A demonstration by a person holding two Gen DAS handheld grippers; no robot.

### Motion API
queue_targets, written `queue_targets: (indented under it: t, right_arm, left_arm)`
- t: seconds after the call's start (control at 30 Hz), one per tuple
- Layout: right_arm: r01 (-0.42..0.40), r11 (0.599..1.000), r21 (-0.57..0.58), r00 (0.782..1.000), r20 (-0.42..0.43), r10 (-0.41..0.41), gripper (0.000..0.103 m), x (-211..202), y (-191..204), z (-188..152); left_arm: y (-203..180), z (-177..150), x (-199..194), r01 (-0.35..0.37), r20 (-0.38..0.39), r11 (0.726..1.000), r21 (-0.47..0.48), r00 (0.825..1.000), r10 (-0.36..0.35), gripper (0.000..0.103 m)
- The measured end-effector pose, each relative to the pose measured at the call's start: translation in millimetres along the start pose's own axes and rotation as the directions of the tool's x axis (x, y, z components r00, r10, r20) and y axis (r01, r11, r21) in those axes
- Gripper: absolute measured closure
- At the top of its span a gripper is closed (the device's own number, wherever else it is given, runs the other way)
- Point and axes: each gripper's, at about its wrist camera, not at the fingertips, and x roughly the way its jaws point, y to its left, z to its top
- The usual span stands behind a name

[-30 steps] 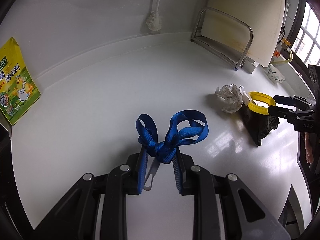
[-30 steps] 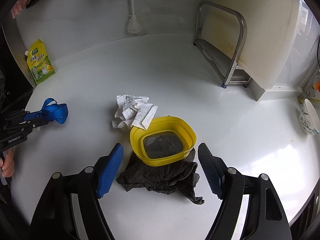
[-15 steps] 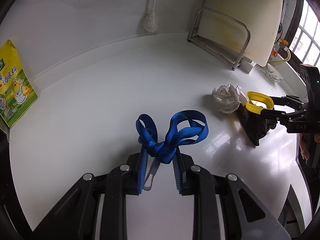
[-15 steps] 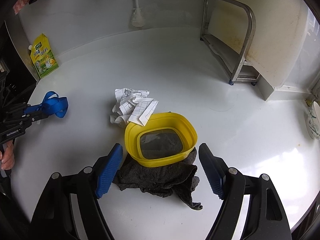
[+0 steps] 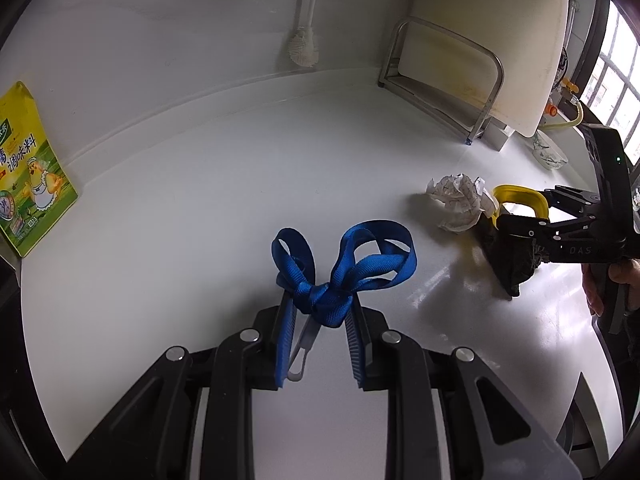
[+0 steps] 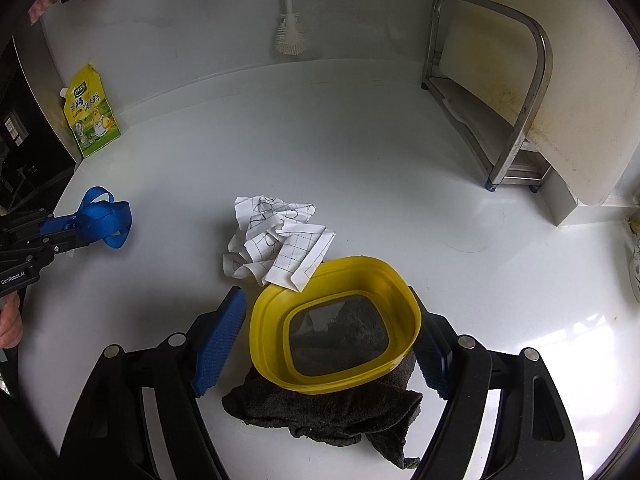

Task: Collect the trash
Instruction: 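Close the right tool on the yellow container rim and lift it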

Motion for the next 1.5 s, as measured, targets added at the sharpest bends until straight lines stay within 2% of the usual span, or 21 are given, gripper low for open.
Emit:
queue_targets:
  t: [0.2,0.3,0.33,0.53,0.8,1.07,1.23,1.33,1.5]
  right_arm:
    - [0.061,0.996,-0.072,0.998,0.017,-0.06,0.028,0.3,15.0,-4.3]
    - [0.081,0.994,-0.07,0.996,0.037,-0.079,0.029,0.6,16.3,-4.8]
    - [0.08,0.995,-0.062,0.996,0.041,-0.078,0.034,0.7,15.4,-5.3]
    - [0.098,0.994,-0.048,0.993,0.065,-0.095,0.035,-3.6,15.0,-8.4]
    - [0.09,0.995,0.043,0.99,0.101,-0.094,0.035,-24.0,13.7,-15.0]
    - [0.068,0.994,0.087,0.987,0.142,-0.08,0.035,-55.0,36.8,-32.1]
    - [0.065,0.99,0.125,0.987,0.137,-0.082,0.035,-68.9,46.8,-50.2]
    - [0.014,0.985,0.172,0.989,0.142,-0.039,0.035,-77.5,52.3,-63.4]
    - [0.015,0.985,0.172,0.985,0.166,-0.044,0.035,-101.3,72.2,-86.8]
  left_arm:
    - [-1.5,0.4,2.2,0.003,-0.005,1.0,0.004,1.0,-0.003,0.079]
    - [-3.2,-0.1,3.5,0.007,-0.011,1.0,0.008,1.0,-0.007,0.079]
    - [-3.8,0.0,3.6,0.01,-0.012,1.0,0.008,1.0,-0.01,0.079]
    - [-5.9,-0.2,2.6,0.012,-0.009,1.0,0.014,1.0,-0.012,0.079]
    - [-10.1,0.4,-1.5,0.025,-0.003,0.999,0.024,1.0,-0.025,0.079]
    - [-27.3,-0.7,-15.1,0.057,0.018,0.997,0.058,0.998,-0.058,0.079]
    - [-38.5,-10.8,-26.4,0.067,0.026,0.996,0.058,0.997,-0.069,0.079]
    - [-44.1,-19.4,-36.0,0.065,0.026,0.996,0.058,0.997,-0.067,0.079]
    - [-55.4,-31.6,-55.2,0.062,0.039,0.995,0.074,0.997,-0.065,0.079]
